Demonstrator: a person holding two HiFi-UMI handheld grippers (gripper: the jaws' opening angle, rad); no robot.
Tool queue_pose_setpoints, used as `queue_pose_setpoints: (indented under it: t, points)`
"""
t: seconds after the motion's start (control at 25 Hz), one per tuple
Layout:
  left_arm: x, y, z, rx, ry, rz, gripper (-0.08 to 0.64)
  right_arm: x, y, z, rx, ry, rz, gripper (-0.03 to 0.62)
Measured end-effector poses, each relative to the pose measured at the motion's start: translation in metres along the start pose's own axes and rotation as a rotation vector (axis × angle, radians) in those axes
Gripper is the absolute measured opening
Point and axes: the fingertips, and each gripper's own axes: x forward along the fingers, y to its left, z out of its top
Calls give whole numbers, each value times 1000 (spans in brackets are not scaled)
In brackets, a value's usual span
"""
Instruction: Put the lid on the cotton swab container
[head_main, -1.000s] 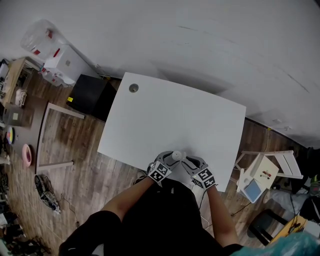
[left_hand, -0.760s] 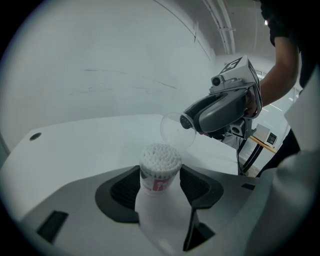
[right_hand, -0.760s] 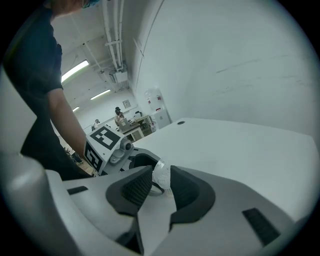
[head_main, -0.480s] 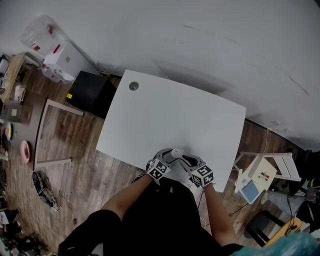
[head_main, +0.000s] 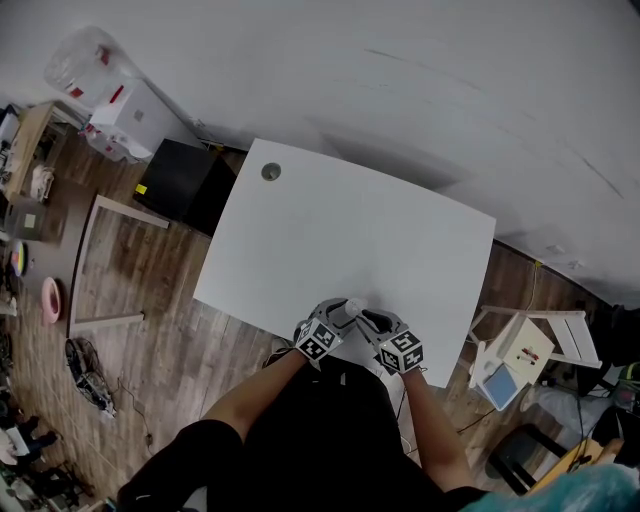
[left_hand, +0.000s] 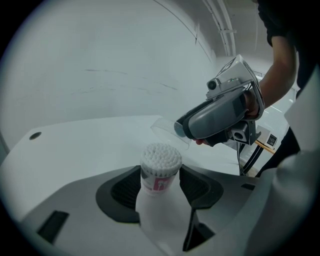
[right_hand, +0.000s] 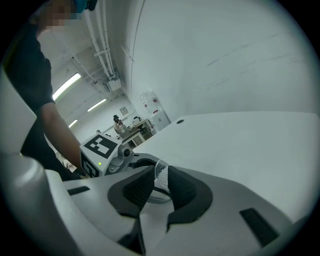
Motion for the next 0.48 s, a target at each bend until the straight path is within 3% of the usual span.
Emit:
queue_pose_setpoints:
  t: [0.48]
  points:
    - [-1,-1,-2,20,8,-6,249,19,6,-9,-13,55,-72,91]
